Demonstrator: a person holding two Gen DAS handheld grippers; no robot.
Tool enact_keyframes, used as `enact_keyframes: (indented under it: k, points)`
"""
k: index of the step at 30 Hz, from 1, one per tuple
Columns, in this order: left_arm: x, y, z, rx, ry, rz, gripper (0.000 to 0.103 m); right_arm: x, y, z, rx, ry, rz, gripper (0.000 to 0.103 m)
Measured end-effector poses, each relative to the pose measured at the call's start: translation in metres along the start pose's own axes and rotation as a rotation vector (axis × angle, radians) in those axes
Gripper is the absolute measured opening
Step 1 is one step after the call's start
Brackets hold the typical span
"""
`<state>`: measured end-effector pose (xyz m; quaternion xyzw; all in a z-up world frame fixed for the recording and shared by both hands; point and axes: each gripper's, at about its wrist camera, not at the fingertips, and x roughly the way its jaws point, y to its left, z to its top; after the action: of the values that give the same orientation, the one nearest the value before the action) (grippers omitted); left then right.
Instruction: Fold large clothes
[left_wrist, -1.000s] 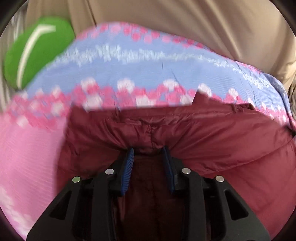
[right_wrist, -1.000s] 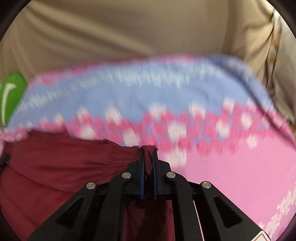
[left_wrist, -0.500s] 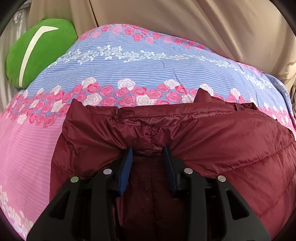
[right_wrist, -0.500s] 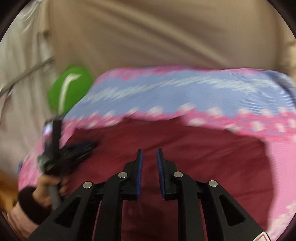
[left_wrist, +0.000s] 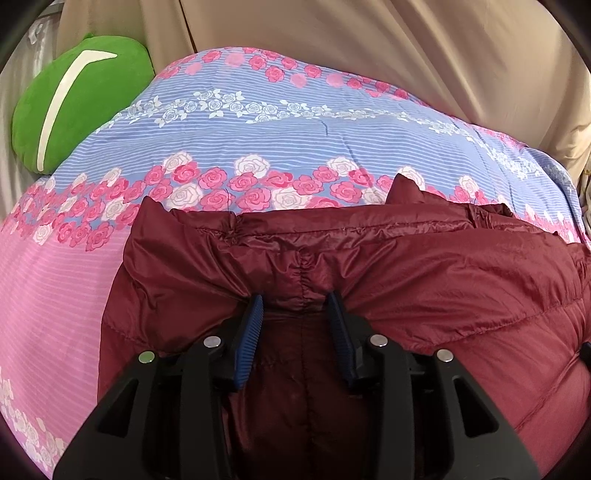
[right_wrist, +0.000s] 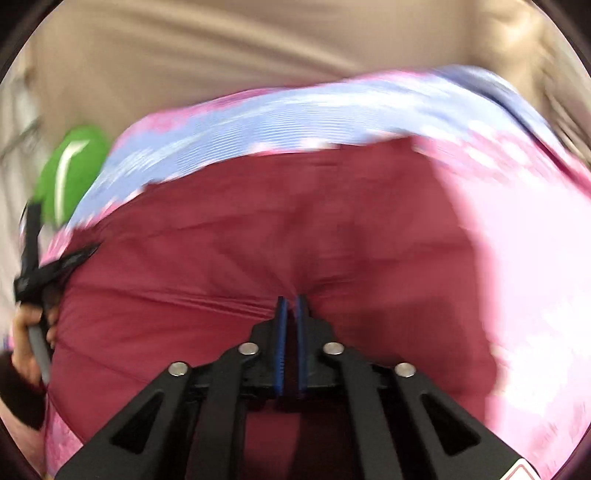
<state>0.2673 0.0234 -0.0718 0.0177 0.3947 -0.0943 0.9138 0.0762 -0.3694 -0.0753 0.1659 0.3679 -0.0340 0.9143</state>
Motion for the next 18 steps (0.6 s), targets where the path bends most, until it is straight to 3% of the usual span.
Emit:
enact_keyframes:
  k: [2, 5, 6, 7, 8, 13, 18]
  points:
    - [-0.001, 0.000, 0.000, 0.001, 0.002, 0.002, 0.037, -0.012, -0.035, -0.009, 0.095, 0.000, -0.044, 0.000]
    - [-0.017, -0.004, -0.003, 0.002, 0.014, 0.036, 0.039, -0.028, -0.053, -0.006, 0.138, -0.012, -0.149, 0.000]
    - [-0.027, -0.008, -0.004, -0.007, 0.015, 0.035, 0.048, -0.035, -0.049, 0.001, 0.124, -0.030, -0.193, 0.013]
    - [-0.042, -0.016, -0.005, -0.008, 0.005, 0.002, 0.053, -0.042, -0.038, 0.010, 0.088, -0.060, -0.218, 0.015]
    - [-0.052, -0.026, -0.006, 0.008, -0.006, -0.036, 0.059, -0.045, -0.028, 0.016, 0.063, -0.074, -0.206, 0.015]
    - [-0.073, -0.085, -0.016, 0.127, -0.015, -0.089, 0.060, -0.012, 0.061, 0.060, -0.099, -0.076, 0.021, 0.016]
    - [-0.053, -0.104, -0.021, 0.114, 0.023, -0.042, 0.060, 0.044, 0.127, 0.071, -0.259, -0.006, 0.046, 0.017]
